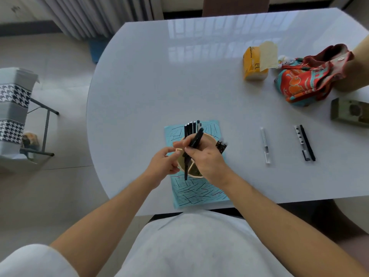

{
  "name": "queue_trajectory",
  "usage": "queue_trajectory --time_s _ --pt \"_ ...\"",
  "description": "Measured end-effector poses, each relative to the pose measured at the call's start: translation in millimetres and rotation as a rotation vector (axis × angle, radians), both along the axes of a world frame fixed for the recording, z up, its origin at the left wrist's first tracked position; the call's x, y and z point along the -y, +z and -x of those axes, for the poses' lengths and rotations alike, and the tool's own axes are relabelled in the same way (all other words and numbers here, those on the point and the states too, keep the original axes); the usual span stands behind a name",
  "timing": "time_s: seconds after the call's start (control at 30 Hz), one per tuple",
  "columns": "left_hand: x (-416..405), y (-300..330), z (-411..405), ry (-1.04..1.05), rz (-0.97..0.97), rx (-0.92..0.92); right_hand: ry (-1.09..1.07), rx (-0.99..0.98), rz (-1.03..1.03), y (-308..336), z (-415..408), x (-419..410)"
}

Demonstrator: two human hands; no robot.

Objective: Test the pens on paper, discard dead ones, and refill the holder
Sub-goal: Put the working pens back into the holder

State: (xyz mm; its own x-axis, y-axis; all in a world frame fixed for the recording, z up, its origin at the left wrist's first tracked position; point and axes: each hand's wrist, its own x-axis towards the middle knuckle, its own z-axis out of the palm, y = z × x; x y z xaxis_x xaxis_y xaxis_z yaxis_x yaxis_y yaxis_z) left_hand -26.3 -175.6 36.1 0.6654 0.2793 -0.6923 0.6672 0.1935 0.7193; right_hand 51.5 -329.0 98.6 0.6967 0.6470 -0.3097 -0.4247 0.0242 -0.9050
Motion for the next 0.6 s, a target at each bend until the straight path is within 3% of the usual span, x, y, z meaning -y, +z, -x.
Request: queue_trajectory --time_s 0.37,0.5,0.6 --pt "-10 -20 17 0.000 -0.005 -0.021 -0.039 0.133 0.050 12 -1 44" --pt "-13 -26 19 -0.011 -0.009 -0.036 -0.418 0.117 0.220 11 -56 111" --pt "-13 -27 19 -0.020 -0.037 -0.041 -0.712 0.139 0.642 -9 -106 179"
